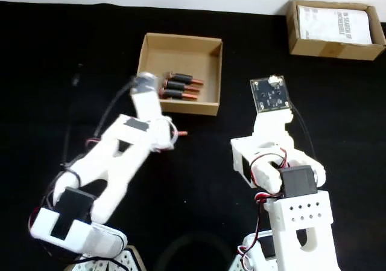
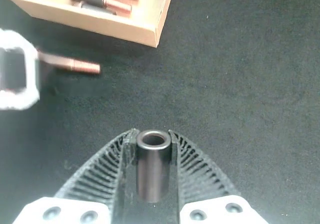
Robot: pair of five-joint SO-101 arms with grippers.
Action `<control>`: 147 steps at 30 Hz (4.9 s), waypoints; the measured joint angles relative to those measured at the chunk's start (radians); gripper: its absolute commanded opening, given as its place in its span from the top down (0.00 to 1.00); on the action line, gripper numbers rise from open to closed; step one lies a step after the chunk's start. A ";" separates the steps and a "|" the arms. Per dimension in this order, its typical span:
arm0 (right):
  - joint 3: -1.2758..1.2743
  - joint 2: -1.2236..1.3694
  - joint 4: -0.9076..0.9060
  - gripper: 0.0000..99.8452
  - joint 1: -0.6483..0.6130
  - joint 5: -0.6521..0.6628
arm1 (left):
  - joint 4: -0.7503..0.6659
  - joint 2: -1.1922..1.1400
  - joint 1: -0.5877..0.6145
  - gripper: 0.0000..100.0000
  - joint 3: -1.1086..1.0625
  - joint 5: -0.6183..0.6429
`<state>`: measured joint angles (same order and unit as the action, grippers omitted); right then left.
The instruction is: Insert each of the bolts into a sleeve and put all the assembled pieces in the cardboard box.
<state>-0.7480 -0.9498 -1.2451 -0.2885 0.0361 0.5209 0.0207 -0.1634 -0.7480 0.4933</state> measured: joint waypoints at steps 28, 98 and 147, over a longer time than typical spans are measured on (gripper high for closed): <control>-0.041 0.000 0.041 0.99 -0.017 0.000 | 0.206 0.324 -0.074 0.80 -0.002 0.292; 0.348 -0.011 -0.244 0.99 -0.127 -0.187 | 0.575 0.499 0.015 0.99 0.414 -0.221; -0.571 -0.852 0.399 0.99 -0.161 -0.155 | 0.149 0.597 -0.489 0.99 0.419 -0.058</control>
<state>-1.3188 -1.8013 -0.8462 -0.4496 -0.1189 0.6697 0.6176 -0.6529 -0.3291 0.4350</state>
